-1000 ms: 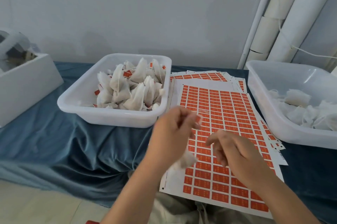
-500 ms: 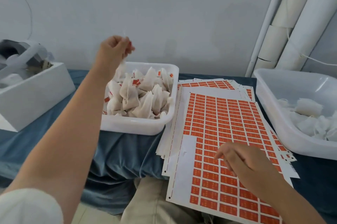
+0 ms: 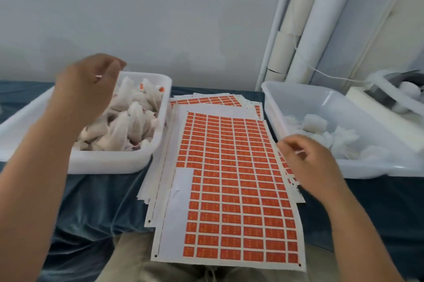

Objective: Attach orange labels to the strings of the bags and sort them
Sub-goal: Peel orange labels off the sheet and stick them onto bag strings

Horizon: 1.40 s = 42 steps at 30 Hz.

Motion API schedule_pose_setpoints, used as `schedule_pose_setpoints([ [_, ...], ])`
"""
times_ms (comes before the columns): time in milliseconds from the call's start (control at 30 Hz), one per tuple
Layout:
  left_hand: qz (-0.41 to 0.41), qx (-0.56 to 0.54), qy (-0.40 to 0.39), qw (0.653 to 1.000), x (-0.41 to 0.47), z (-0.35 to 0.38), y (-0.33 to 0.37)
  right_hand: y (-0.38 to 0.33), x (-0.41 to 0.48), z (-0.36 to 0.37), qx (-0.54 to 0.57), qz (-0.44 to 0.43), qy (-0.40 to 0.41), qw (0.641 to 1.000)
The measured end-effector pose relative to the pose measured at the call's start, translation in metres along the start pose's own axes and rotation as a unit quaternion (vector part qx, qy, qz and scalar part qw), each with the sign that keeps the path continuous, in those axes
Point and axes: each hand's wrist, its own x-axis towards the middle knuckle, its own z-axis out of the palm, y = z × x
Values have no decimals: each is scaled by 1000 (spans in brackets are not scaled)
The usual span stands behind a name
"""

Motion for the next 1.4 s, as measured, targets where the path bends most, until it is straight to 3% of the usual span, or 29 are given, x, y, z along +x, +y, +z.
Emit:
schedule_pose_setpoints([
  [67,15,-66,-19,998,-19,8,28,12,14,-17,11,36,67,997],
  [167,46,-114,-90,988,-59,27,70,34,48,-43,-100,32,112,988],
  [267,81,-146,-187,968,-97,53,100,50,89,-54,-195,115,5,974],
  [367,52,-192,-248,948,-131,83,108,60,111,-33,-286,154,-113,939],
  [500,18,-216,-300,929,-170,113,97,69,123,-15,-270,129,-112,948],
  [600,3,-213,-319,923,-186,119,82,75,127,-28,-288,82,-27,954],
  [767,-59,-210,-294,931,-191,114,69,78,118,-51,-236,99,-13,967],
  [900,-85,-208,-284,932,-188,114,69,69,109,-67,-86,79,57,991],
  [1167,-98,-211,-304,924,-194,119,75,24,99,-88,51,-32,167,984],
  [1400,-78,-233,-306,920,-200,118,87,-22,79,-94,88,-76,138,984],
])
